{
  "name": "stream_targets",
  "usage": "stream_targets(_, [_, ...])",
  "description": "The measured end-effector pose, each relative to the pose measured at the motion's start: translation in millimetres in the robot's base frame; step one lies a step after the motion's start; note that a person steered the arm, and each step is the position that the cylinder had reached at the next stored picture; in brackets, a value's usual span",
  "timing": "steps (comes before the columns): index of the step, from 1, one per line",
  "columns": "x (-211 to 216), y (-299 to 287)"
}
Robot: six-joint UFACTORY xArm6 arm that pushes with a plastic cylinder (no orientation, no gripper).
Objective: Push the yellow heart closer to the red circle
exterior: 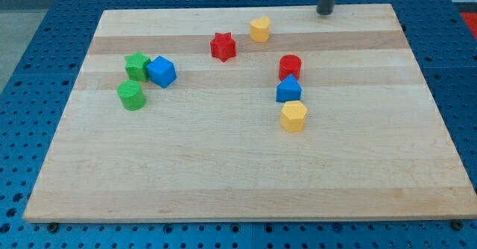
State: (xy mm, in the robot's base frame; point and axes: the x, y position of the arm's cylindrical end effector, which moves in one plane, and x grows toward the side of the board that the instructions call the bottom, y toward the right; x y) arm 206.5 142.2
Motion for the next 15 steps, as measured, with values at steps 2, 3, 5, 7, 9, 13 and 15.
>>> stream_targets(2, [7, -88])
stream_targets(3, [11, -105])
stream_targets(5, [61, -105])
stream_targets(7, [75, -124])
stream_targets(9, [74, -171])
stream_targets(13, [113, -115])
stream_targets(15, [115, -136])
